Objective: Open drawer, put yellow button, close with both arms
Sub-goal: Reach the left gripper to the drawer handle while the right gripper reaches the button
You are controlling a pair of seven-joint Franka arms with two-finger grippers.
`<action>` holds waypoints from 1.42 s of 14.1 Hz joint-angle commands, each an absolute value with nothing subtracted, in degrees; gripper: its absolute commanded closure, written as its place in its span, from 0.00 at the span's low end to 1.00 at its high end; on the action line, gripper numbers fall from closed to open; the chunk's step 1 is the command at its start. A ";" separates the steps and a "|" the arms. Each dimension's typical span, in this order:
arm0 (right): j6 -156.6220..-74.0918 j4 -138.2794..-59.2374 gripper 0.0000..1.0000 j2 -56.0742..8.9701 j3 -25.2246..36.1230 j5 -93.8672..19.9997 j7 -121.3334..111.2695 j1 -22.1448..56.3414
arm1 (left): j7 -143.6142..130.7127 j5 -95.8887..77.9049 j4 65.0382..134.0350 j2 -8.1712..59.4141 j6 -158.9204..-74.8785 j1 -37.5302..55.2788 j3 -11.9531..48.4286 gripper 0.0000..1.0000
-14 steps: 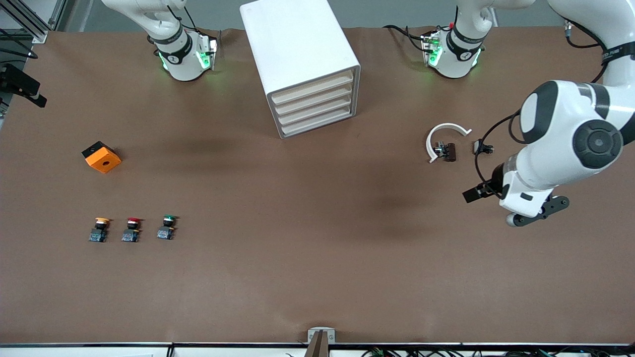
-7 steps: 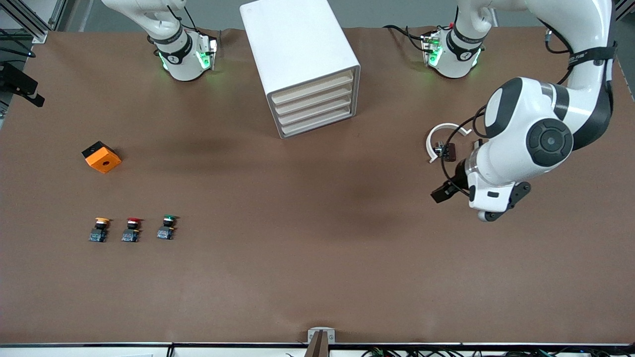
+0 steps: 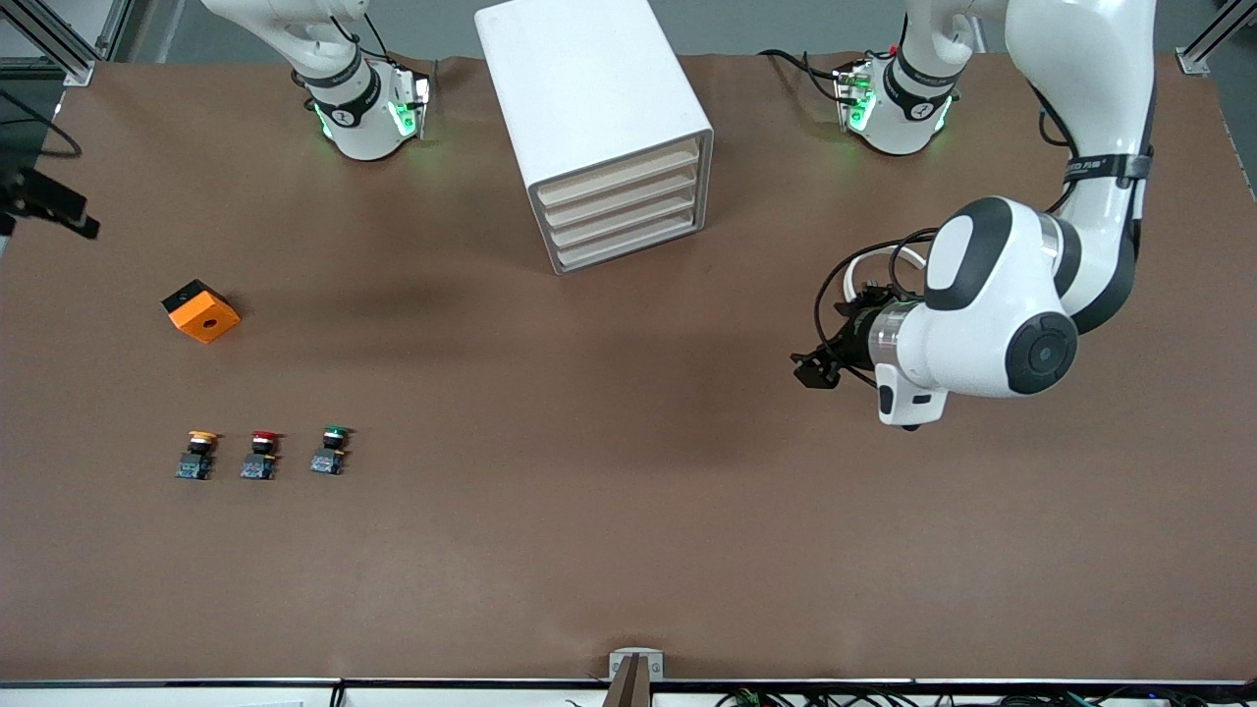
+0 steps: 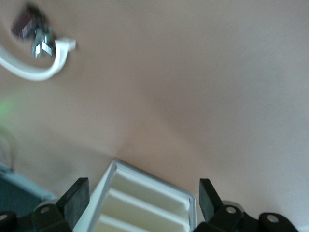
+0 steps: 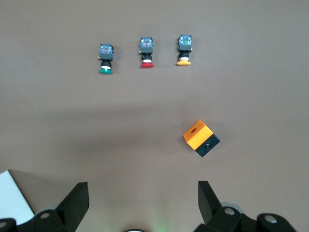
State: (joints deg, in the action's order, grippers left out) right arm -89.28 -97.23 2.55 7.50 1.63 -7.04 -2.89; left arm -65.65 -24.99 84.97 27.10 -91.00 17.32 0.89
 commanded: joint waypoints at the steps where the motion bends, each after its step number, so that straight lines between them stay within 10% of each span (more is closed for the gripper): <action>1: -91.99 -92.37 0.00 -5.95 6.86 5.26 -7.03 -4.65 | -72.83 -30.21 82.88 29.96 -87.37 17.58 0.79 0.00; 18: -138.42 -95.01 0.00 -37.08 6.33 -4.48 -6.86 -10.02 | -118.03 -52.28 87.36 40.52 -63.28 27.95 0.88 0.00; 20: -138.87 -94.92 0.00 -38.23 6.33 -4.48 -6.94 -9.93 | -118.48 -53.87 87.36 40.78 -63.28 28.82 0.79 0.35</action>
State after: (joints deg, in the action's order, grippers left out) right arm -138.43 -95.61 -37.37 7.19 -3.60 -6.87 -9.17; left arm -117.24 -51.85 86.92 40.99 -64.37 28.54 1.19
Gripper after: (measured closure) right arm 0.000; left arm 0.097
